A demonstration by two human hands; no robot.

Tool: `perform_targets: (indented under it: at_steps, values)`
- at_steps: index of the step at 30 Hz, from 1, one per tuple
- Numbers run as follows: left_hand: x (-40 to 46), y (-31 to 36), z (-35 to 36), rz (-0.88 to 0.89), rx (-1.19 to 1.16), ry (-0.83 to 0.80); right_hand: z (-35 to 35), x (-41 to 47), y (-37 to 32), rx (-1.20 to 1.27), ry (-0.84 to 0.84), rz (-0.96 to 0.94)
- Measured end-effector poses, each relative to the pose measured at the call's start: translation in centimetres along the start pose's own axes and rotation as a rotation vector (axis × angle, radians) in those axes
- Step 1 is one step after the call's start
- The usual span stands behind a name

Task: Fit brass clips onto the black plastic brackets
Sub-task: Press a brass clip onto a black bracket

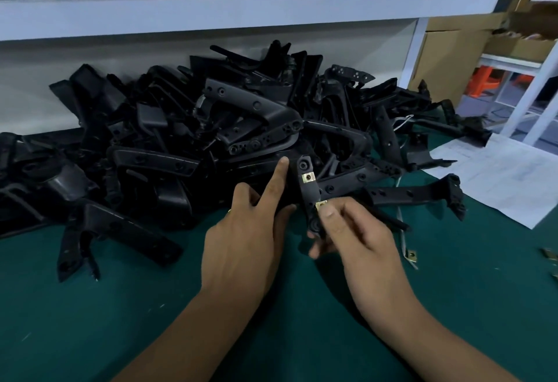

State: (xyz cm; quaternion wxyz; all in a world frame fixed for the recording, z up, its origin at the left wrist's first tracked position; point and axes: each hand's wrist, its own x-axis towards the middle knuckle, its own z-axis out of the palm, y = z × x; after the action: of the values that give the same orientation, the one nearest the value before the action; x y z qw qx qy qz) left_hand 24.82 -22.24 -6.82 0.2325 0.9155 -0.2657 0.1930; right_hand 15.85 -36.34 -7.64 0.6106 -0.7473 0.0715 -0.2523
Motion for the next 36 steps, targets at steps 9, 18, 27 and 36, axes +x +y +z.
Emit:
perform_targets:
  at_steps: [9,18,27,36]
  values:
    - [-0.8,2.6,0.8,-0.016,0.036,-0.029,0.4,0.3,-0.1,-0.495,0.351,-0.096]
    - [-0.8,2.7,0.7,-0.026,0.03,-0.032,0.6,0.2,-0.6,-0.344,0.378,-0.13]
    - [-0.9,2.7,0.6,-0.025,0.027,-0.048,0.4,0.3,-0.4,-0.478,0.355,-0.138]
    - [-1.0,2.8,0.4,-0.024,0.016,-0.06,0.1,0.3,-0.3,-0.513,0.314,-0.153]
